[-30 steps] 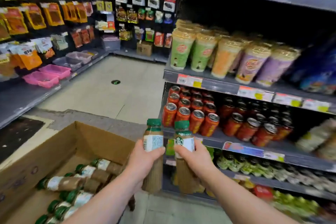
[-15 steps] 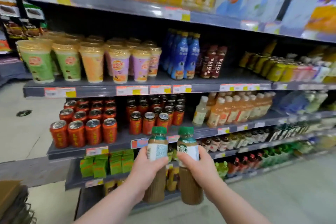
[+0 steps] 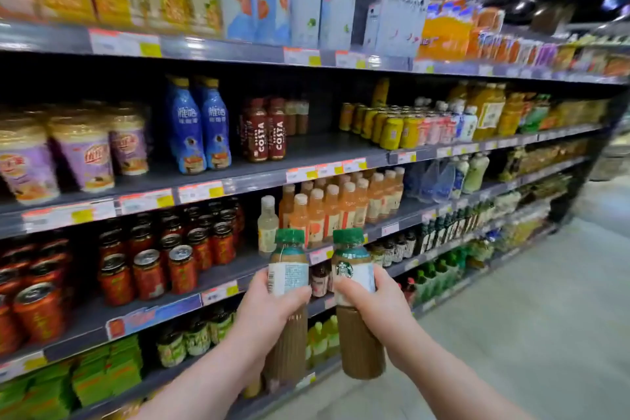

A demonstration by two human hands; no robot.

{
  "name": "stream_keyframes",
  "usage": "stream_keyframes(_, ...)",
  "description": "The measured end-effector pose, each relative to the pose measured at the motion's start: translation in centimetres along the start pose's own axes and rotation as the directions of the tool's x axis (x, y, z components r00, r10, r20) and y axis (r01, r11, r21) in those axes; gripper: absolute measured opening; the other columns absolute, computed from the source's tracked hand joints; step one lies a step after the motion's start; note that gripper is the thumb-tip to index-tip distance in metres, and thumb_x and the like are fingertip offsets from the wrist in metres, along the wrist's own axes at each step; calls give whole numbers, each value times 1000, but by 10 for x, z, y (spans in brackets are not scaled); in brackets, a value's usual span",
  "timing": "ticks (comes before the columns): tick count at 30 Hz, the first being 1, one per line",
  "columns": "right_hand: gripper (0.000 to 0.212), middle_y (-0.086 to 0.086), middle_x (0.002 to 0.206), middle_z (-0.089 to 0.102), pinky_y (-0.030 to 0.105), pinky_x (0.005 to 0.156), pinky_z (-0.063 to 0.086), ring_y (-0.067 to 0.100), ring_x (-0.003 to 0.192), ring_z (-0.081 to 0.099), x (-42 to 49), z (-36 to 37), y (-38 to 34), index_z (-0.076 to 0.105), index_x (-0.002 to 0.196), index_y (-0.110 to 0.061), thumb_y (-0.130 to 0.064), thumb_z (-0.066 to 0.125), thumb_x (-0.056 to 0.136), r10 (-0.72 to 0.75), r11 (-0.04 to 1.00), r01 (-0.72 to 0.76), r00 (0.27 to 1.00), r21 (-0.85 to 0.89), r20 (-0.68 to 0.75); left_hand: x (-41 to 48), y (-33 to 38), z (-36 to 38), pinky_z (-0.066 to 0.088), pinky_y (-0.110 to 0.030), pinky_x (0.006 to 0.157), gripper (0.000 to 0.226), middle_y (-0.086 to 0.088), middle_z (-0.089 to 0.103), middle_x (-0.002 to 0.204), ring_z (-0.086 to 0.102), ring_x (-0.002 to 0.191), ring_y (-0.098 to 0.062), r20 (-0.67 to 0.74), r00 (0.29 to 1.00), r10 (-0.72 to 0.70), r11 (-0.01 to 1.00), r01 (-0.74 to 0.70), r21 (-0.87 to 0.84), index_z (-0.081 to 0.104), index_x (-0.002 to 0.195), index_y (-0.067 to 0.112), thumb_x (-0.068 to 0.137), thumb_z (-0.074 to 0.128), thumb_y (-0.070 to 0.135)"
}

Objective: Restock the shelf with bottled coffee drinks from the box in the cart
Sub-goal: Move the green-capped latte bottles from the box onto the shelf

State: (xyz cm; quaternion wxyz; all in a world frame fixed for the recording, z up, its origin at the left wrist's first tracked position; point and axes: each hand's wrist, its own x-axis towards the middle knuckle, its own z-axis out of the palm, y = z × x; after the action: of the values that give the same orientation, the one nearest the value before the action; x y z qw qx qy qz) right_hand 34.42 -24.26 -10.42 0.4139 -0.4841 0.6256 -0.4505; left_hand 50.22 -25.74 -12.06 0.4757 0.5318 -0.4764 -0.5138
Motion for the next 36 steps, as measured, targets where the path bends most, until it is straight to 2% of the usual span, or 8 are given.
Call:
stream_keyframes(3,22,-2,96,67,36,82,51,17,91,64,18,-14,0,60,98,-27,-38,68,80,-6,999,6,1000,41,11,17,8,15,47,-27,64,42,8,62,98,62,87,-12,17,1000,22,1000,-22,20,47,115,26,81,72,21)
stream_keyframes(10,23,-6,91,69,29,71,50,13,85,65,85,-45,-11,61,99,-28,-36,70,79,-45,997,46,999,66,-16,89,27,57,46,-22,61,41,7,64,99,62,86,-9,79,994,69,998,-68,-18,49,116,25,82,71,17)
stream_keyframes(15,23,-4,92,68,30,72,51,13,86,64,161,-63,-39,61,97,-27,-37,70,79,-105,994,107,993,38,-49,165,48,85,54,-43,86,44,2,68,103,66,94,-18,126,988,87,996,-84,-28,52,116,25,79,74,21)
stream_keyframes(20,22,-11,87,65,18,57,44,3,78,62,240,-68,-62,60,99,-26,-36,69,81,-181,983,183,981,29,-69,237,71,98,56,-38,78,32,1,69,97,68,89,-18,112,987,118,993,-113,-44,56,105,26,79,73,16)
stream_keyframes(25,28,-8,99,68,33,81,54,10,91,65,309,-58,-66,59,106,-29,-39,69,81,-176,982,180,982,62,-68,286,81,95,51,-27,64,35,6,65,97,65,86,-12,59,989,138,988,-134,-74,54,106,31,80,72,18)
stream_keyframes(29,33,-6,103,67,43,91,52,14,96,64,360,-46,-79,57,108,-28,-41,70,80,-192,978,195,980,79,-44,312,87,87,52,-43,89,58,6,66,107,64,100,-16,14,991,134,991,-134,-5,52,112,36,60,76,41)
stream_keyframes(33,41,-7,106,62,38,86,51,14,99,60,413,-31,-99,51,115,-29,-46,65,81,-239,970,239,971,43,-1,334,86,81,54,-40,85,45,5,69,102,67,94,-15,-27,992,121,991,-122,-47,54,108,34,71,80,28)
stream_keyframes(36,32,-11,95,59,23,68,47,4,87,56,454,-18,-115,49,107,-29,-40,66,83,-304,952,302,951,49,54,346,86,78,51,-30,78,38,9,68,100,65,93,-11,-104,986,130,991,-133,-29,54,105,35,77,76,21)
